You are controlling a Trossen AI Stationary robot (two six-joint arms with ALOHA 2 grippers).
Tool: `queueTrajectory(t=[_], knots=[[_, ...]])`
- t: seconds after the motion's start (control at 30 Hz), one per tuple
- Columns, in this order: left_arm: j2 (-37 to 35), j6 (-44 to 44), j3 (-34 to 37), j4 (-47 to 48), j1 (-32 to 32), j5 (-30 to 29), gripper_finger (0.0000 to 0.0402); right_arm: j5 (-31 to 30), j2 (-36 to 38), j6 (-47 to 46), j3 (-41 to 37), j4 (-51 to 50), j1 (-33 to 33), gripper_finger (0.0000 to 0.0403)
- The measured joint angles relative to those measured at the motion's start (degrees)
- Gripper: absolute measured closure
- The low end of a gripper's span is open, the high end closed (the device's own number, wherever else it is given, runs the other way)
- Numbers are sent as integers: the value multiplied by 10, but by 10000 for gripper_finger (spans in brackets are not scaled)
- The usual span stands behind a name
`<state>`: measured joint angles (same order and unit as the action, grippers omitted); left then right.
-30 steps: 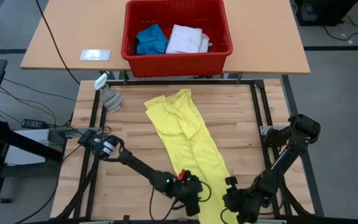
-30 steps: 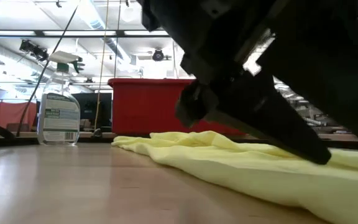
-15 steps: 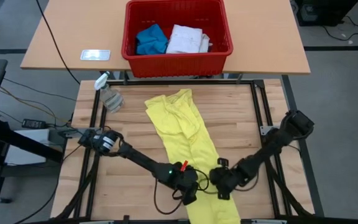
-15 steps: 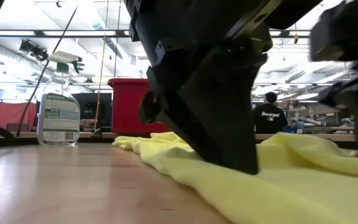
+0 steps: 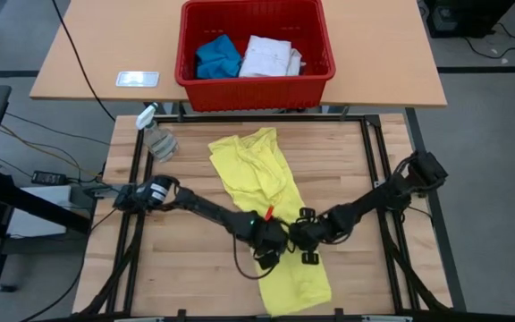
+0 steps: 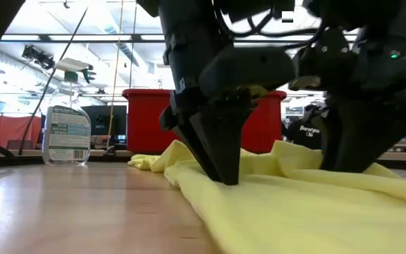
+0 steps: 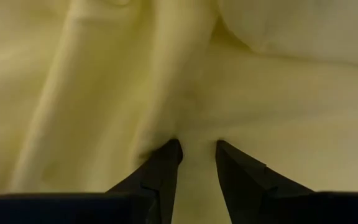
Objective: Fold Laundry from Bin
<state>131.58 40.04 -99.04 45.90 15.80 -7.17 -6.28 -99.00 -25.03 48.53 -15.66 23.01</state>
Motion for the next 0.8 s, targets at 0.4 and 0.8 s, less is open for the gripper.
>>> queueTrajectory(t=[0.4,0.8], knots=[[-112,-66,130,-25,-80,-29,281,13,106,45,-105,51,-69,272],[-337,-66,407,-299,-30,-26,281,38,171,-20,-151,236,-41,272]])
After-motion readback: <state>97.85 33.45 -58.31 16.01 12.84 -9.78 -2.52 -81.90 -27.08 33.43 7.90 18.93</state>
